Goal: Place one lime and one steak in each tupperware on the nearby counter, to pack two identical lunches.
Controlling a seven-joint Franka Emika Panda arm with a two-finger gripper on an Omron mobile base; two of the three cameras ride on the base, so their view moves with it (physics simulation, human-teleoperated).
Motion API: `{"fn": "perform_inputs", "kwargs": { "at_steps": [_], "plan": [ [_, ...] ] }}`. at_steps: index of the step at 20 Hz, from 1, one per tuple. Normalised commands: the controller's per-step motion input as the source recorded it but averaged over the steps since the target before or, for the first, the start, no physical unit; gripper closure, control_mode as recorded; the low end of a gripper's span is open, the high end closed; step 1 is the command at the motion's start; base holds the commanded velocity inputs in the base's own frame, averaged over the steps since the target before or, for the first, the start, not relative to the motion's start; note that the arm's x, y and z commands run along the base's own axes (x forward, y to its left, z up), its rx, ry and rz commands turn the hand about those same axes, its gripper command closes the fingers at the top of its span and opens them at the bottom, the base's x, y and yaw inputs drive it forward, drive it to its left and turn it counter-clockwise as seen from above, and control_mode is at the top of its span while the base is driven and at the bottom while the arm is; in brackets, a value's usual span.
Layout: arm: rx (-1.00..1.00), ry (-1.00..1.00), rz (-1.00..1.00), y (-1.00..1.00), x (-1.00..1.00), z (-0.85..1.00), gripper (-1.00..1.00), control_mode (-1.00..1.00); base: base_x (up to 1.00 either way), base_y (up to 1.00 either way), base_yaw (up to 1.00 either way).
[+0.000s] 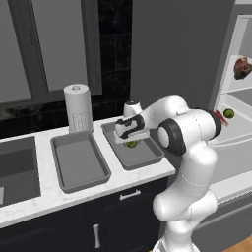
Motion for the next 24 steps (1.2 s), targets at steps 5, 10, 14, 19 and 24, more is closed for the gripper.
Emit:
{"fn": "perform_inputs", "kwargs": {
  "at_steps": [5,10,14,19,24],
  "plan": [
    [0.00,0.06,0.00,-0.01,0.10,0.01,1.00,-1.00,0.00,0.00,0.00],
    [0.00,0.02,0.00,0.00,0.00,-0.33,1.00,-1.00,0.00,0.00,0.00],
    [0.00,0.00,0.00,0.00,-0.01,-0.35,1.00,-1.00,0.00,0.00,0.00],
    [0.00,0.00,0.00,0.00,0.00,-0.01,-1.00,-1.00,0.00,0.00,0.00],
    [-0.01,0.00,0.00,0.00,0.00,0.07,-1.00,-1.00,0.00,0.00,0.00]
  ]
}}
